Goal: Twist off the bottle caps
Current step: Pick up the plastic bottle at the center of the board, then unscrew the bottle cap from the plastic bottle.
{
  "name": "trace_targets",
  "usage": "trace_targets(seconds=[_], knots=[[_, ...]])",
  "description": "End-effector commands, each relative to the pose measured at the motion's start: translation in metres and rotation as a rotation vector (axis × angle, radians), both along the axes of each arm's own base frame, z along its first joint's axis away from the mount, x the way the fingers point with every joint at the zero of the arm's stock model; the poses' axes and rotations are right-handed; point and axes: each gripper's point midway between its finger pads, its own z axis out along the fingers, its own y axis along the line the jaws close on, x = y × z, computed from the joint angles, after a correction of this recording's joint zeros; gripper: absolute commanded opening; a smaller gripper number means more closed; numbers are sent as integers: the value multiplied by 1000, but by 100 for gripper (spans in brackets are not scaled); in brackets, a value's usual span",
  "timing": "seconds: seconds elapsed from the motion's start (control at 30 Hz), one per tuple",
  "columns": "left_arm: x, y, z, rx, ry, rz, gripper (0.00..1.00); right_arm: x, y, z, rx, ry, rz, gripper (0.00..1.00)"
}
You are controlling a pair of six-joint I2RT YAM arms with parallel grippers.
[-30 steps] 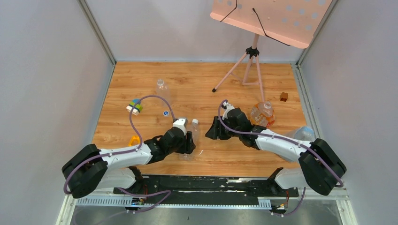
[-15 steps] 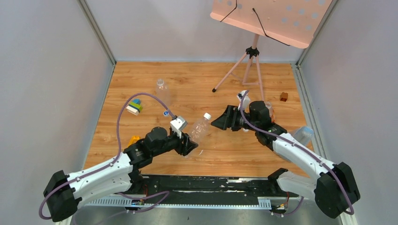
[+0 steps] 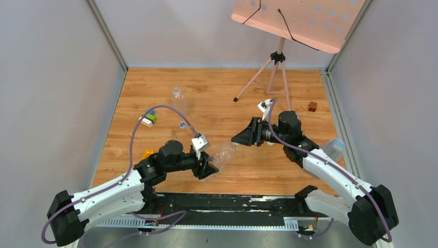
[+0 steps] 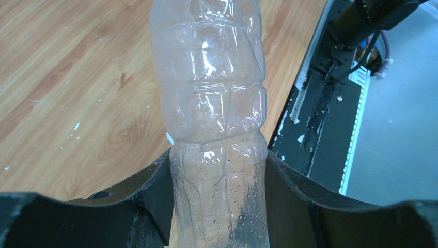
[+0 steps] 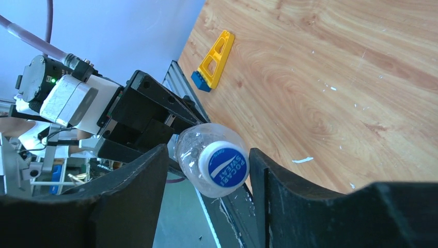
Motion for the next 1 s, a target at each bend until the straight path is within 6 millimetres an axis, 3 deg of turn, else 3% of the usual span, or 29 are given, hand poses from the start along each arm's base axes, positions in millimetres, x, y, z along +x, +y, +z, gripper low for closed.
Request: trace_targets(seconds=[0.0,0.13,0.3,0.37,0.43,0.53,0.63,0.97], knots=[[-4,-10,28,-61,-53,-70,50,-8,7,12,49,-6,73,56],[-3,-9,28,-62,-56,-64,50,-12,7,11,59,1,97,44],[2,-7,26,-55,-61,-31,51,-14,9,14,62,-5,116,13],[6,-5,26,-55,-63,-2,57,-14,10,13,57,-4,124,7],[11,-2,26,-53,-67,37,75,-13,10,10,47,3,130,2],[23,1,26,-60,-79,109,84,-9,11,5,33,14,103,1],[31,-9,29,-113,-75,132,90,-1,9,-6,20,39,40,1],[33,-47,19,-91,26,31,80,-4,13,-15,50,41,35,1]])
